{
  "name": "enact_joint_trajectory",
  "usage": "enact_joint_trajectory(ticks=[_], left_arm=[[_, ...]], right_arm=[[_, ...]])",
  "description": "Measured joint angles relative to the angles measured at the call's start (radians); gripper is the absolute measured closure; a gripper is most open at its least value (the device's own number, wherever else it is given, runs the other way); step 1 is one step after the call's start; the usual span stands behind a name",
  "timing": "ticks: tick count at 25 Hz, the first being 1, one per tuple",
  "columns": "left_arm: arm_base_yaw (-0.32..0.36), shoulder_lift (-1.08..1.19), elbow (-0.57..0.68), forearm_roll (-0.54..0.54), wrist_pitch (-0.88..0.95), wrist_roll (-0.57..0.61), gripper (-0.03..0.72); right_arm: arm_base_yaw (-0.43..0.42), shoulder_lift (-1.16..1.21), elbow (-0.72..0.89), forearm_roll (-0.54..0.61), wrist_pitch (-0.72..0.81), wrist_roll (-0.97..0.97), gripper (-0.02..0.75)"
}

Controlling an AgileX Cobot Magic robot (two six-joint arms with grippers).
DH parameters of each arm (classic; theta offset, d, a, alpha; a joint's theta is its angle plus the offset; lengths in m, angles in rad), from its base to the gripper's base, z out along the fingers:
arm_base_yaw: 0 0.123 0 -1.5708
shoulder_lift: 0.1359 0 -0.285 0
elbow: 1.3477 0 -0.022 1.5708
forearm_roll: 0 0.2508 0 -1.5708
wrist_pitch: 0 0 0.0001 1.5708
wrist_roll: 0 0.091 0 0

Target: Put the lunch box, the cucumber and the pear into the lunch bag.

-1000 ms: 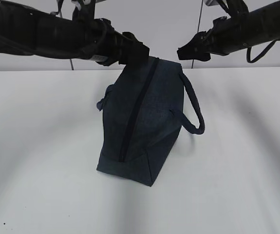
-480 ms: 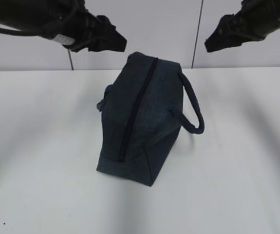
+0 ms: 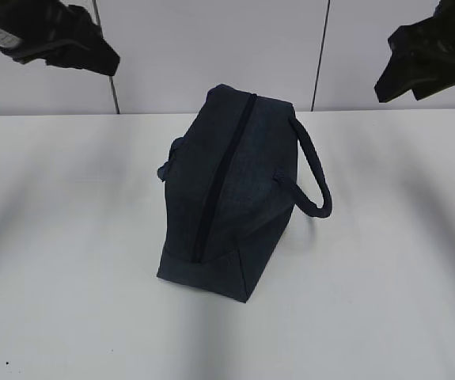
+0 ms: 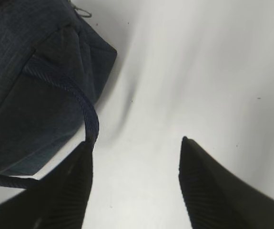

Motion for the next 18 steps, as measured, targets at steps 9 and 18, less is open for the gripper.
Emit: enact_joint_trajectory(ticks=[9,18], left_arm=[[0.002,-0.123,0.000,0.290,0.229,-0.297,0.337],[0.002,-0.250,0.000,0.421,0.384,-0.395,0.337]], right_arm=[[0.000,-0.004,0.000,-0.086,0.128,0.085,0.300],[0.000,-0.174,0.000,-0.165,0.199,0.152,0.322]])
